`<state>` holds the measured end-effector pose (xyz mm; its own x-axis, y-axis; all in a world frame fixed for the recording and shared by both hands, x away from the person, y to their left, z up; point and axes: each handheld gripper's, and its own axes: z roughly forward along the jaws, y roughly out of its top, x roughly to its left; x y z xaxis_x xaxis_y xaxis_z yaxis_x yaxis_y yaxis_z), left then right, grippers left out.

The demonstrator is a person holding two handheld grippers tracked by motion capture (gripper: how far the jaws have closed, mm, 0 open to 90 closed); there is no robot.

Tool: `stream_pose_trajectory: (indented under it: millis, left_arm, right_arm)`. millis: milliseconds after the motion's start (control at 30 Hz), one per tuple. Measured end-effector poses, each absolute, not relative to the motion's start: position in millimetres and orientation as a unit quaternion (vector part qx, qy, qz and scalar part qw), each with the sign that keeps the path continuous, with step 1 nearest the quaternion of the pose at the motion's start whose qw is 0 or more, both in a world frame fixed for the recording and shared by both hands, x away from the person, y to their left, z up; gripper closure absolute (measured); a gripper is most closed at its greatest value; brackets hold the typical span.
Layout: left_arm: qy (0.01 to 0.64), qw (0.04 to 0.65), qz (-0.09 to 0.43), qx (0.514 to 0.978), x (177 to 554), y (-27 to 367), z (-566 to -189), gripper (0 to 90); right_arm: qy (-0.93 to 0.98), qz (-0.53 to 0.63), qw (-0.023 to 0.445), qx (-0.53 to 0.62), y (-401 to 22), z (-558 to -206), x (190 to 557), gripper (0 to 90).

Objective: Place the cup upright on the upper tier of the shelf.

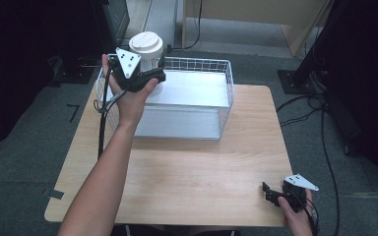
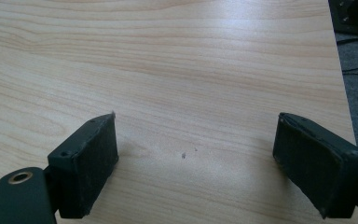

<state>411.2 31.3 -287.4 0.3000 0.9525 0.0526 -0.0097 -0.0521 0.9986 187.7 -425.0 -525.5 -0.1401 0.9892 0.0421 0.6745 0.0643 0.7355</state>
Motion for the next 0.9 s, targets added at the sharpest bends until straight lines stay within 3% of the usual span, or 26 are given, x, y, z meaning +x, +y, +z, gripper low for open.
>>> stream_pose_trajectory:
  millis: [900]
  left_arm:
    - [0.368, 0.570, 0.431, 0.595, 310, 66, -339, 0.0]
  right_arm:
    - [0.687, 0.312, 0.249, 0.608, -424, -525, 188, 13.6]
